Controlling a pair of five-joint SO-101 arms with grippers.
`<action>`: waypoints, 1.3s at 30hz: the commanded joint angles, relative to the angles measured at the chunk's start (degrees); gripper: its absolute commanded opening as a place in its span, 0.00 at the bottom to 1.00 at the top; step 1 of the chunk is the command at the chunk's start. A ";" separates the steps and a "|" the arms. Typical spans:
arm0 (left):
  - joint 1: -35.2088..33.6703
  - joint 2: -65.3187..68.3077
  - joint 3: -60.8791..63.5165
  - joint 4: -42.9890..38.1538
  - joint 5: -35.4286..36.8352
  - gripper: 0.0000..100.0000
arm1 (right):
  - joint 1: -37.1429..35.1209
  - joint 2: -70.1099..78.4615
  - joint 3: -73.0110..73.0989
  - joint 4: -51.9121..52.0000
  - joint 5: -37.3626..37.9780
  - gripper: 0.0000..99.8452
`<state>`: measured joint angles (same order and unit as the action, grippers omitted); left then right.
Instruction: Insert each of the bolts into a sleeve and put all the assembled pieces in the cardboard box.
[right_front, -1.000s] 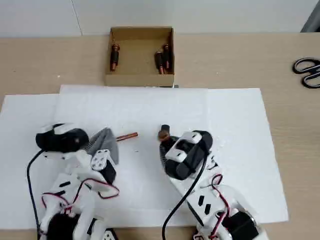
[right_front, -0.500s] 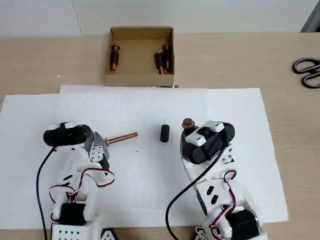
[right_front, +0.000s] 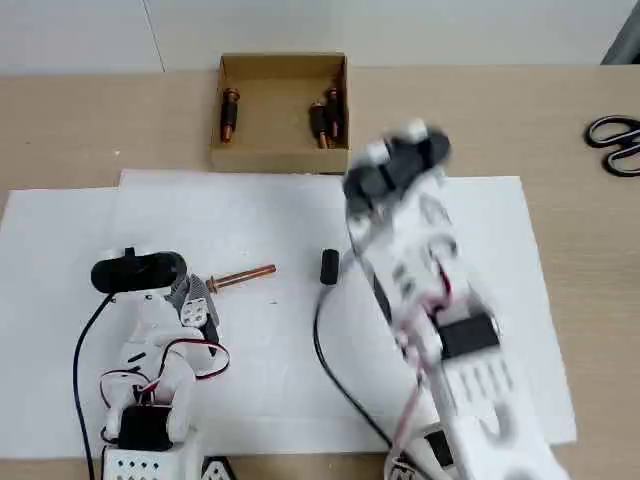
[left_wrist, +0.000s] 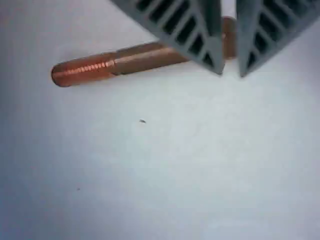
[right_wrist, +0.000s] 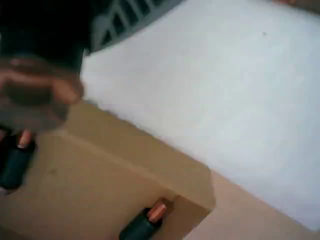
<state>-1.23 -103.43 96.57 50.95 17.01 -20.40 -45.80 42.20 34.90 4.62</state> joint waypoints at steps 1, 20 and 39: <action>-0.26 -0.53 -0.22 0.00 -0.09 0.01 | 0.57 18.24 -19.52 -2.15 -0.88 0.00; -0.35 -0.53 -0.22 0.26 -0.09 0.01 | -3.21 90.33 -98.02 -2.15 2.99 0.00; -0.35 -0.53 -0.22 0.26 -0.09 0.01 | -5.58 110.73 -122.99 10.51 7.21 0.01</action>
<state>-1.23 -103.43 96.57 50.95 17.01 -25.41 66.55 -76.13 44.48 11.21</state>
